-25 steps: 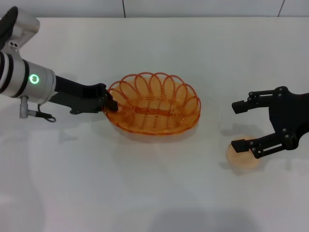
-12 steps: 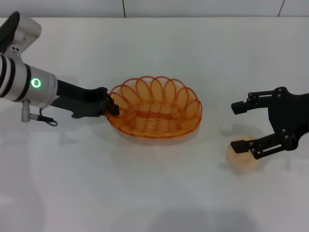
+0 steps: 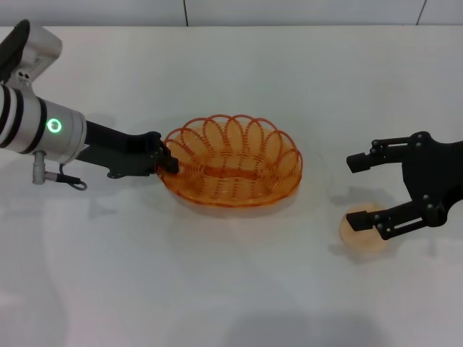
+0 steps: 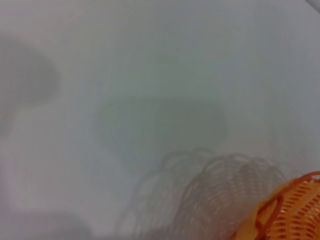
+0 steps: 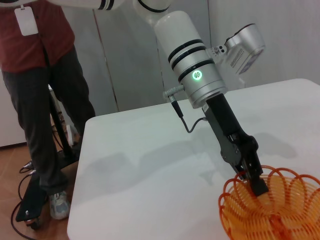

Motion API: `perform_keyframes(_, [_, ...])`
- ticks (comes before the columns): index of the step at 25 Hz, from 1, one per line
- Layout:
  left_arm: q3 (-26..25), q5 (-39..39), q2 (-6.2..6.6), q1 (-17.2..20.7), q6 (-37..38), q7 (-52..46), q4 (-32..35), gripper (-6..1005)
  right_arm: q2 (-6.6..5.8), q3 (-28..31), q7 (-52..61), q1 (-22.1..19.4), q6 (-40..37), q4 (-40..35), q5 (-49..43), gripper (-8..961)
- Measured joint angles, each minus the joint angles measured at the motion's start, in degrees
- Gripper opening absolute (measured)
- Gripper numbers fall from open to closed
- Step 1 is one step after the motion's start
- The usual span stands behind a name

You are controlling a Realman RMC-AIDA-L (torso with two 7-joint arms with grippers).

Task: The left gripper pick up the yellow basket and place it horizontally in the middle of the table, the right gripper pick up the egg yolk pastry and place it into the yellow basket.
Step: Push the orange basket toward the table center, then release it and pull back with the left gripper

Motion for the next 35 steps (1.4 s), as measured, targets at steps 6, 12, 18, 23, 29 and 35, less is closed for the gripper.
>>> perform_keyframes(6, [0.01,0.00,0.02,0.13,-0.17,0.00,0.00,185,0.00,-0.02,0.00,-0.03,-0.01,0.00,0.01,869])
perform_keyframes(12, [0.01,-1.20,0.08,0.28,-0.22,0.00,0.00,191,0.06,-0.08,0.00,-0.03,0.00,-0.07,0.01,868])
perform_keyframes(18, [-0.07,-2.02,0.26,0.40,-0.23,0.01,0.00,197,0.09,-0.08,0.00,-0.03,-0.01,-0.02,0.00,869])
perform_keyframes(23, [-0.09,-3.49,0.29,0.54,0.16,1.05,0.00,327,0.06,-0.08,0.00,0.03,0.03,0.02,-0.09,869])
perform_keyframes(29, [-0.16,-5.42,0.48,1.08,0.85,1.95,0.18,574,0.02,-0.06,0.00,-0.01,0.14,0.04,-0.10,869])
perform_keyframes(35, [-0.16,-6.09,0.97,1.17,2.42,2.58,0.28,741,0.00,-0.08,0.00,-0.03,0.24,0.17,-0.06,868])
